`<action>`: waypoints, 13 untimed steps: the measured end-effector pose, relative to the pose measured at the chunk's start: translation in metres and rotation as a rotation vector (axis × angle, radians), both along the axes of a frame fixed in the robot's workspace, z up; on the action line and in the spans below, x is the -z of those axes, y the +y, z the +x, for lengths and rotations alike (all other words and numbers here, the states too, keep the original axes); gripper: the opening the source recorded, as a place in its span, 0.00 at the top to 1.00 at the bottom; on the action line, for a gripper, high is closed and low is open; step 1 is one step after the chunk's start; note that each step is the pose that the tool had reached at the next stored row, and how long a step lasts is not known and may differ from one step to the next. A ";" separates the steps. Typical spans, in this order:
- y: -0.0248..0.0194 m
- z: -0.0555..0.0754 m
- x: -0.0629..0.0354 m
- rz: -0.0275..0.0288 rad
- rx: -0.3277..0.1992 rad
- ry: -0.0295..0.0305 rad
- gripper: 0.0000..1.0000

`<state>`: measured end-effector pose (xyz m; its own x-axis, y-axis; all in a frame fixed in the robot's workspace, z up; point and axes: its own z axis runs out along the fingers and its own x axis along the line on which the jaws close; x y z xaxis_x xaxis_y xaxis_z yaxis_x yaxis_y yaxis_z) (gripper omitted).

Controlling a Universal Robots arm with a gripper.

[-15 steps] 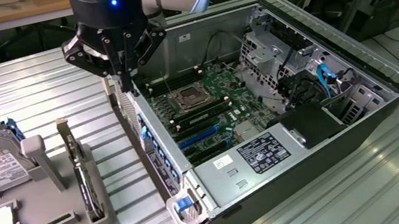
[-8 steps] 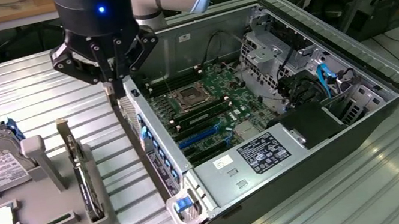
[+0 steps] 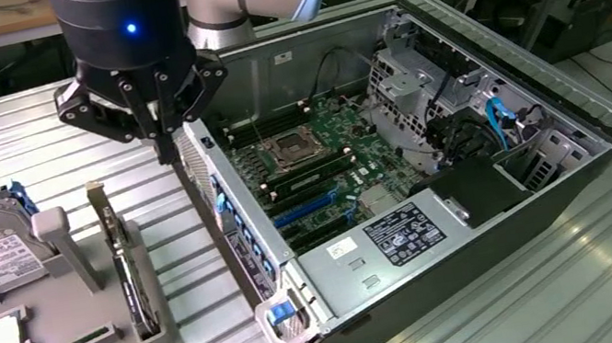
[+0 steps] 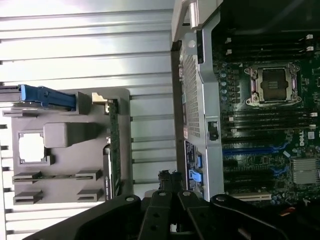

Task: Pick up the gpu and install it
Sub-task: 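Reach for the gpu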

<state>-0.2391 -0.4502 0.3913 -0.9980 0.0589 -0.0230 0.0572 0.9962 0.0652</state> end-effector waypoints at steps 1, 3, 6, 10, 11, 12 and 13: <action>-0.0010 -0.002 0.0000 0.0000 0.000 0.0001 0.89; -0.0029 -0.007 0.0002 0.0001 -0.001 0.0000 0.89; -0.0062 -0.013 0.0004 0.0003 -0.003 0.0000 0.89; -0.0099 -0.021 0.0007 0.0003 -0.005 0.0001 0.89; -0.0108 -0.023 0.0008 0.0004 -0.005 -0.0001 0.89; -0.0115 -0.026 0.0009 0.0004 -0.006 -0.0001 0.89; -0.0118 -0.028 0.0010 0.0004 -0.006 -0.0001 0.89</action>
